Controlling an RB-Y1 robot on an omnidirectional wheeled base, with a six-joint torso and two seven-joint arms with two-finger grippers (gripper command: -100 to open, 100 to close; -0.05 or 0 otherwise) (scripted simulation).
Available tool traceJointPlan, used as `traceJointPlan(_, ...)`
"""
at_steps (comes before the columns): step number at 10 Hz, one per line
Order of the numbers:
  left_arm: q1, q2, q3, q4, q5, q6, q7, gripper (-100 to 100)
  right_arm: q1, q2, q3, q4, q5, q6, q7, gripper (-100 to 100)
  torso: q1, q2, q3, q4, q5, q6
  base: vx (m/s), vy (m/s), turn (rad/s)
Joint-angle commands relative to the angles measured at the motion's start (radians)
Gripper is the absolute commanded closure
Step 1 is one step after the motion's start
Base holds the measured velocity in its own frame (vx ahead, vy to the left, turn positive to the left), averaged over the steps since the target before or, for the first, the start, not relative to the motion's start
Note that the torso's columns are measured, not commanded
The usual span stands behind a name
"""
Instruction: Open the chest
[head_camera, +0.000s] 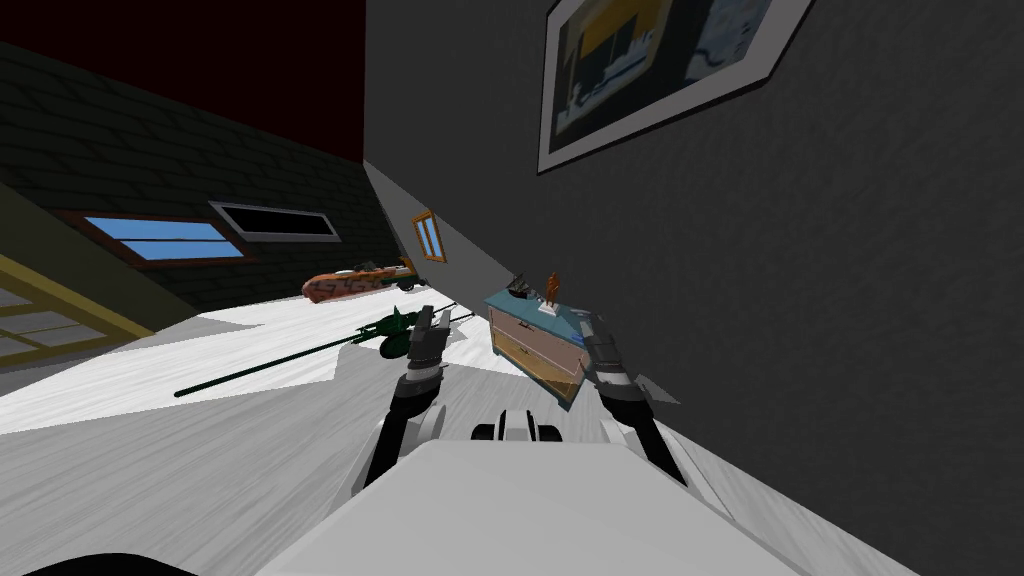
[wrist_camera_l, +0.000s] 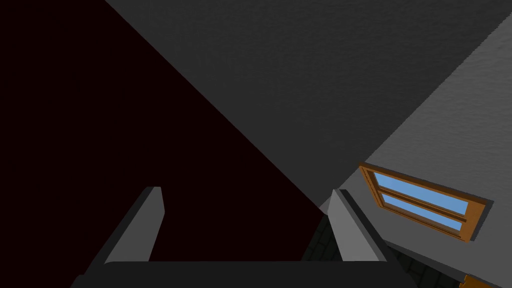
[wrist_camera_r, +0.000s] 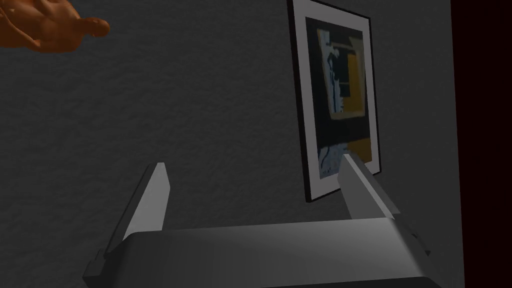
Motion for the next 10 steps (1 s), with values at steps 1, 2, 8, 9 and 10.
traceJointPlan(1, 0.000, 0.000, 0.000, 0.000, 0.000, 0.000, 0.000, 0, -0.011, -0.021, 0.005, 0.032, 0.032, 0.059, -0.008, -100, 0.000, 0.000, 0.000, 0.000, 0.000, 0.000, -0.003, 0.042, 0.028)
traceJointPlan(2, 0.000, 0.000, 0.000, 0.000, 0.000, 0.000, 0.000, 0, -0.015, -0.033, 0.013, 0.066, 0.066, 0.093, -0.012, -100, -0.001, 0.000, 0.000, 0.000, 0.000, 0.000, -0.008, 0.055, 0.071)
traceJointPlan(8, 0.000, 0.000, 0.000, 0.000, 0.000, 0.000, 0.000, 0, -0.030, -0.056, 0.045, 0.188, 0.186, 0.248, -0.029, -100, 0.000, 0.000, 0.000, 0.000, 0.000, 0.000, 0.004, 0.057, 0.062)
traceJointPlan(9, 0.000, 0.000, 0.000, 0.000, 0.000, 0.000, 0.000, 0, -0.030, -0.056, 0.045, 0.188, 0.186, 0.265, -0.029, -100, 0.000, 0.001, 0.001, 0.000, 0.000, 0.000, -0.003, 0.056, 0.042)
traceJointPlan(10, 0.000, 0.000, 0.000, 0.000, 0.000, 0.000, 0.000, 0, -0.036, -0.061, 0.058, 0.227, 0.230, 0.291, -0.035, -100, 0.000, 0.001, 0.001, 0.000, 0.000, 0.000, 0.000, 0.076, 0.085)
